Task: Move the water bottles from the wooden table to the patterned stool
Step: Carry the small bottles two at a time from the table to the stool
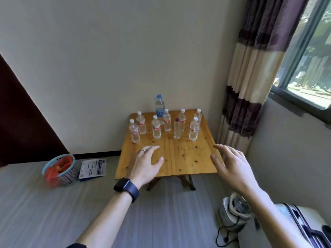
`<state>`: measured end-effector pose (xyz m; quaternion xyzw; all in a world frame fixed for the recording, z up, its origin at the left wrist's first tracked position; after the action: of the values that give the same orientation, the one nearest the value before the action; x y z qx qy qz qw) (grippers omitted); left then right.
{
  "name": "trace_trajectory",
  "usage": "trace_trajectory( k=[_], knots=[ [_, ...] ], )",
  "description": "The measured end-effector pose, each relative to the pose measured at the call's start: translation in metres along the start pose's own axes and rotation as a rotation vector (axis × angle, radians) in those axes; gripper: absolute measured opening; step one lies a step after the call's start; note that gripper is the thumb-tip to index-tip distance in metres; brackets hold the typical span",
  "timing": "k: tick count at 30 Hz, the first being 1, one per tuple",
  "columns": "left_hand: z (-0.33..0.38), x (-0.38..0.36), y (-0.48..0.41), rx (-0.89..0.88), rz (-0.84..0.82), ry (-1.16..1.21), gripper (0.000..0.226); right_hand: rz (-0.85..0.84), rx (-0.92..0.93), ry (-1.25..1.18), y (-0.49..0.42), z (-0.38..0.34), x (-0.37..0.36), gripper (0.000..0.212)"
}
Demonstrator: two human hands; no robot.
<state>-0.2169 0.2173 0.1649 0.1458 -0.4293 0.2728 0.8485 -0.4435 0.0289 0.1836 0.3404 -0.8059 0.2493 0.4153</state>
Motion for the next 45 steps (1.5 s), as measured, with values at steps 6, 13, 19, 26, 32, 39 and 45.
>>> trace_trajectory(
  k=[6,13,19,26,32,39,45],
  knots=[
    [-0.049,-0.058,-0.099,0.066,-0.197,0.064,0.046,-0.159,-0.151,-0.074,-0.075,0.047,-0.070,0.043],
    [-0.081,-0.097,-0.203,0.140,-0.345,0.087,0.046,-0.237,-0.256,-0.117,-0.159,0.087,-0.118,0.038],
    [-0.105,-0.118,-0.297,0.204,-0.378,0.087,0.050,-0.300,-0.273,-0.086,-0.262,0.122,-0.147,0.037],
    [-0.118,-0.134,-0.427,0.337,-0.367,0.166,0.061,-0.383,-0.351,-0.133,-0.402,0.174,-0.174,0.052],
    [-0.136,-0.178,-0.521,0.593,-0.289,0.505,0.084,-0.409,-0.441,-0.155,-0.499,0.210,-0.204,0.085],
    [-0.152,-0.221,-0.581,0.667,-0.161,0.607,0.100,-0.401,-0.463,-0.206,-0.545,0.228,-0.241,0.072],
    [-0.168,-0.245,-0.604,0.554,-0.276,0.556,0.067,-0.350,-0.506,-0.307,-0.545,0.246,-0.250,0.058]
  ],
)
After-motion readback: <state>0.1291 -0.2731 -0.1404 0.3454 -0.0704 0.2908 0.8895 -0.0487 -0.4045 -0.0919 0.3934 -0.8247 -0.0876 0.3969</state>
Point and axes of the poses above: each hand's wrist, its own y-axis away from the middle knuckle, its own x-axis out of the back of the hand, z = x × y, the point moved 7 cm from there along -y, towards the middle knuckle, and after that the axes turned 13 degrees about -z, right-handed, at the moved point
